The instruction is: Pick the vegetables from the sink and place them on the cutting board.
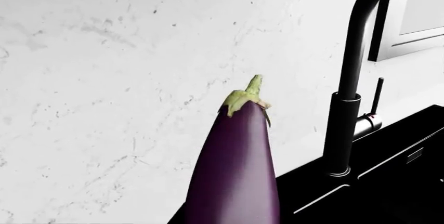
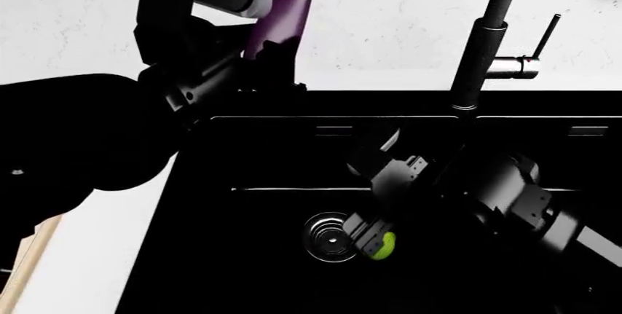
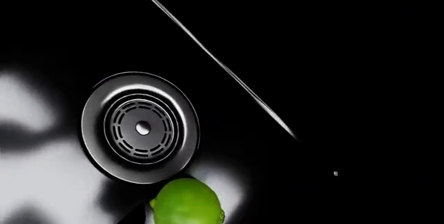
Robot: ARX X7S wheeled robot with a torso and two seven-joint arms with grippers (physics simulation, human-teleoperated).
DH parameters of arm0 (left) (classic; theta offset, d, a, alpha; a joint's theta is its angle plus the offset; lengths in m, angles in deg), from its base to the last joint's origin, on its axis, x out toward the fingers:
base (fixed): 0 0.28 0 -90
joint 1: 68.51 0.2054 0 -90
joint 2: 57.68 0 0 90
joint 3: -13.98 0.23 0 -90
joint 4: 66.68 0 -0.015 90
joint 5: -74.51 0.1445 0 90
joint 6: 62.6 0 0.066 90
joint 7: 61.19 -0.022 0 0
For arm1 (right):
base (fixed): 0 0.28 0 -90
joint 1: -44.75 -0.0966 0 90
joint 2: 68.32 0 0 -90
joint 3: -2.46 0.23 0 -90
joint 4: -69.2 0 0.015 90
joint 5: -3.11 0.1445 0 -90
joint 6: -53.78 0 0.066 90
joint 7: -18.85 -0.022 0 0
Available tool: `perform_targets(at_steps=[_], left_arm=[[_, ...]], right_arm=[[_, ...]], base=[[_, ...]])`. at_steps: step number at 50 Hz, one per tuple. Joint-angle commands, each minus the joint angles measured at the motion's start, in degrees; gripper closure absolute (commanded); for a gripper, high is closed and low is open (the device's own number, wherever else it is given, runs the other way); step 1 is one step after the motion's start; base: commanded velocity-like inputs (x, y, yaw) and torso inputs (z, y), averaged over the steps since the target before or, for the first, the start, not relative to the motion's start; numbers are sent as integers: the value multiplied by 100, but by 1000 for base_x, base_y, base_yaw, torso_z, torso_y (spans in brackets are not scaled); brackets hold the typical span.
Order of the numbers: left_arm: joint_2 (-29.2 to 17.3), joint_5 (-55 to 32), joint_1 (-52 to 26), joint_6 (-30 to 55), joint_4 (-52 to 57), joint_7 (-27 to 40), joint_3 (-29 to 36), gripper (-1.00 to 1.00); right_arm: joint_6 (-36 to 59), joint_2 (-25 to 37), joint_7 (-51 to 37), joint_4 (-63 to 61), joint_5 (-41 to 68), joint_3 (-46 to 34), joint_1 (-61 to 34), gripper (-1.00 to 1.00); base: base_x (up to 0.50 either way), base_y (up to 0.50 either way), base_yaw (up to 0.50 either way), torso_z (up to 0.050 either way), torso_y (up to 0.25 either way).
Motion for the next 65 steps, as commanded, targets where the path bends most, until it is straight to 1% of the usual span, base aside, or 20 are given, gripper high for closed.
perform_targets(at_steps=[1,27,41,56,57,65], left_arm=[[19,-17,19,-57,-32,-1,3,100],[87,39,42,-104,-76,-64,54,100],[93,20,79,-113,-44,-51,71,100],[109,46,103,-137,-58,-95,98,100],[108,38,97,-134,-56,-88,94,100],[83,-11,78,-128,-18,-49,66,100]], right_arm=[[-381,-252,453,612,-406,-341,156,-100],[-1165,-617,1104,1731,-881,-670,566,-100],[-1162,-647,1175,1882,-893,-746,695,-100],[-1305,-768,1347,2336,-992,-821,809,-100],[-1292,-774,1353,2371,-999,-832,808,100],[-1195,-733,1201,2300,-922,-741,775,100]], base=[[0,0,0,0,0],[0,0,0,0,0],[0,0,0,0,0],[0,0,0,0,0],[0,0,0,0,0],[0,0,0,0,0]])
